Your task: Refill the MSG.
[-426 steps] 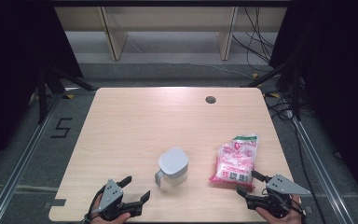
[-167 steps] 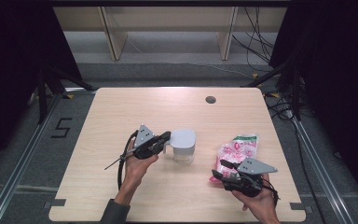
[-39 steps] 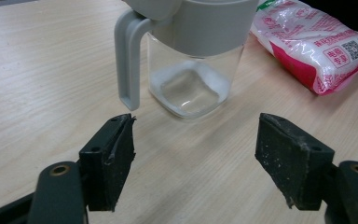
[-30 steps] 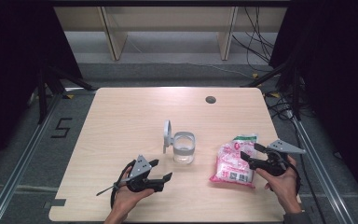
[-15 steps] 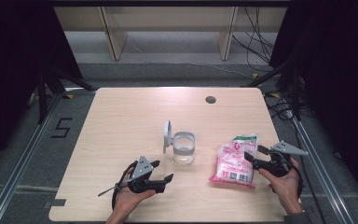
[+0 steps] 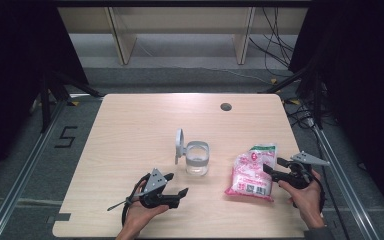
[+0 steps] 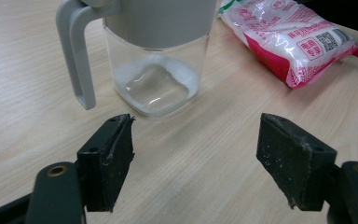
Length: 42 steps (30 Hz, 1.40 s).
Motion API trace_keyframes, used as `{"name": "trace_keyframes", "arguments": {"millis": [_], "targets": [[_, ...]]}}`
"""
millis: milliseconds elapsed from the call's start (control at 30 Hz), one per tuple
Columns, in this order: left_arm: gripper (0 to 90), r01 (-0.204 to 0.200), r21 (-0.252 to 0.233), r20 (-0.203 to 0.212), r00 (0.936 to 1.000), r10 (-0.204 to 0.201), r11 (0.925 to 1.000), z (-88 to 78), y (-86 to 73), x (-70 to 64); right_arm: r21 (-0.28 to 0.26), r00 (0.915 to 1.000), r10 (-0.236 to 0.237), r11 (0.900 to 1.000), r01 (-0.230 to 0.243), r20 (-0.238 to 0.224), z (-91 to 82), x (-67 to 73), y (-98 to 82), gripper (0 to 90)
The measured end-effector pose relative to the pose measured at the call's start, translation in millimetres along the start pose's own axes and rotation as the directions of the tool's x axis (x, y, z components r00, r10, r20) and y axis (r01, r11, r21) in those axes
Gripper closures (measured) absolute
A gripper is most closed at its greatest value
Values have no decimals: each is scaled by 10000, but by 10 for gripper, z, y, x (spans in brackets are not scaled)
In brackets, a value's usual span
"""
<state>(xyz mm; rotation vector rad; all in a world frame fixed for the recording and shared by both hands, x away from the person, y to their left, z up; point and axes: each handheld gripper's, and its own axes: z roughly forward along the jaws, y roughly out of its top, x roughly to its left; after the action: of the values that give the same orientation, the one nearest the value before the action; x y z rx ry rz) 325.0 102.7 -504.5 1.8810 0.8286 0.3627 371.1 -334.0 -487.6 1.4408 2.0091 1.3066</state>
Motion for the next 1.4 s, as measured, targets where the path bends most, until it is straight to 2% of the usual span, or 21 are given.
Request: {"name": "trace_keyframes", "arguments": {"millis": [33,100,133,200,300,333,433,467,500,567,600,700,733,767,800,933,967,1067,1167,1367,1400], "targets": [[266,-7,35,72,10000,7,10000,9,-2,-11,9,9992,-387,9993,387,58,7,-44,6,298],[266,-121,86,128,9998,120,9999,23,-8,-19,147,9999,71,9999,-74,148,11,-23,-1,301],[267,-85,99,140,9999,83,9999,35,-12,-26,17,9992,-329,9995,329,207,34,-56,2,301],[267,-95,123,178,9998,92,9999,52,-22,-32,312,9997,19,9995,-27,252,35,-29,3,302],[267,37,125,160,9999,-39,9999,66,-29,-40,383,9987,-391,9985,379,315,76,-83,5,304],[267,-249,345,67,9997,247,9991,57,-28,-16,362,9991,-19,9993,4,419,90,-58,-3,304],[267,-338,227,172,9993,334,9992,64,-23,-18,463,9988,79,9989,-101,478,130,-77,-4,312],[267,-252,222,161,9996,249,9994,66,-25,-26,405,9989,-236,9989,220,399,148,-111,-1,317],[268,-237,189,238,9994,232,9995,73,-26,-27,512,9991,261,9983,-278,344,149,-75,-6,321],[269,-136,256,237,9996,130,9996,75,-30,-35,749,9986,411,9962,-435,332,183,-72,-7,324],[269,-106,207,214,9997,101,9997,80,-32,-40,769,9994,-75,9970,48,348,201,-111,-3,324],[270,-112,202,216,9997,108,9997,88,-31,-34,798,10000,52,9968,-57,59,254,-120,-8,341],[270,-4,142,151,9999,2,9999,88,-30,-43,898,9988,482,9947,-491,117,260,-83,-12,351],[270,23,112,202,9998,-26,9999,87,-30,-41,918,10000,1,9958,-5,42,274,-121,-9,374],[270,-122,156,191,9997,119,9998,78,-25,-28,775,9993,366,9964,-358,-83,296,-98,-21,399],[270,-77,177,142,9999,74,9998,71,-17,-34,961,9997,177,9952,-157,-194,328,-127,-10,487],[270,-23,87,192,9998,21,10000,80,-20,-38,1068,9968,718,9920,-677,-345,336,-93,-6,508],[270,-39,101,188,9998,37,9999,79,-20,-36,1106,10000,42,9939,-38,-34,347,-122,23,619],[270,-247,317,98,9997,244,9992,66,-19,-11,1088,9989,439,9932,-417,-188,347,-114,16,735],[272,9,119,144,9999,-11,9999,72,-20,-43,917,9987,53,9958,-7,-502,353,-156,23,872],[272,-65,188,132,9999,63,9998,69,-20,-37,995,9983,348,9946,-300,-469,344,-122,20,886]]}}
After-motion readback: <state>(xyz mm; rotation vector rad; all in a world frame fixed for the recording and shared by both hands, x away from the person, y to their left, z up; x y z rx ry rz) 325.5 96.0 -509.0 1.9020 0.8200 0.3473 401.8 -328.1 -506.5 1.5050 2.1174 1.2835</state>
